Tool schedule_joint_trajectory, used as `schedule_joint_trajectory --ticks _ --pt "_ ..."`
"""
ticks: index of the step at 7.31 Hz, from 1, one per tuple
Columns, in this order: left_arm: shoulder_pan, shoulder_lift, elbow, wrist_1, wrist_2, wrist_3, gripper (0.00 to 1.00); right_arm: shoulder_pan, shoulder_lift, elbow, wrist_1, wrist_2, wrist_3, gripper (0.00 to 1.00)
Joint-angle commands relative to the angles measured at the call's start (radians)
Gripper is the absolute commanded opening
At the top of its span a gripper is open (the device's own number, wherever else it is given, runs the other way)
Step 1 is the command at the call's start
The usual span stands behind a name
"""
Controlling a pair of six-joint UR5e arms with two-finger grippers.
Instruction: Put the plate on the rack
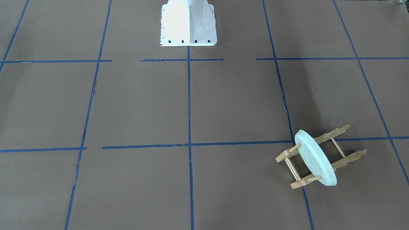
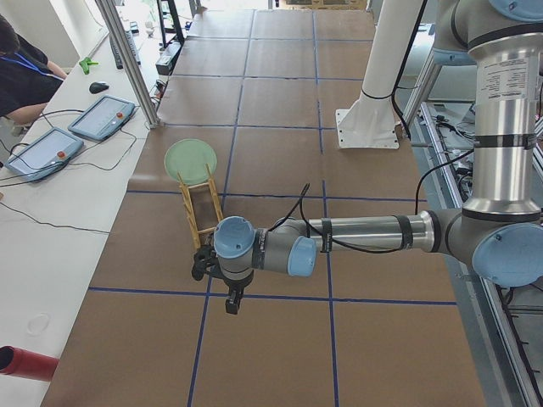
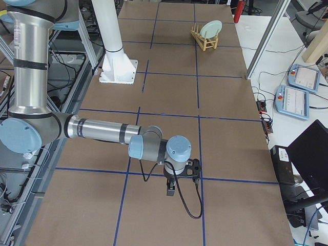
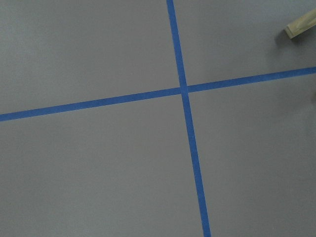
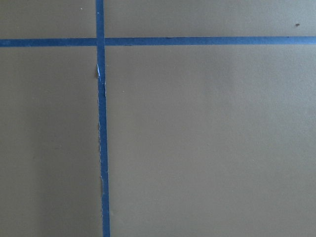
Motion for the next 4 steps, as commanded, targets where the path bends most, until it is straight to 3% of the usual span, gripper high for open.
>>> schedule_joint_trajectory --ticks 1,4 --pt "0.001 -0.006 -0.002 -0.001 0.034 0.001 1.0 0.0 0.0 0.0 0.0 0.0 0.0 1.0" --pt "0.003 -0.012 -0.003 -0.001 0.038 -0.001 1.0 0.0 0.0 0.0 0.0 0.0 0.0 1.0"
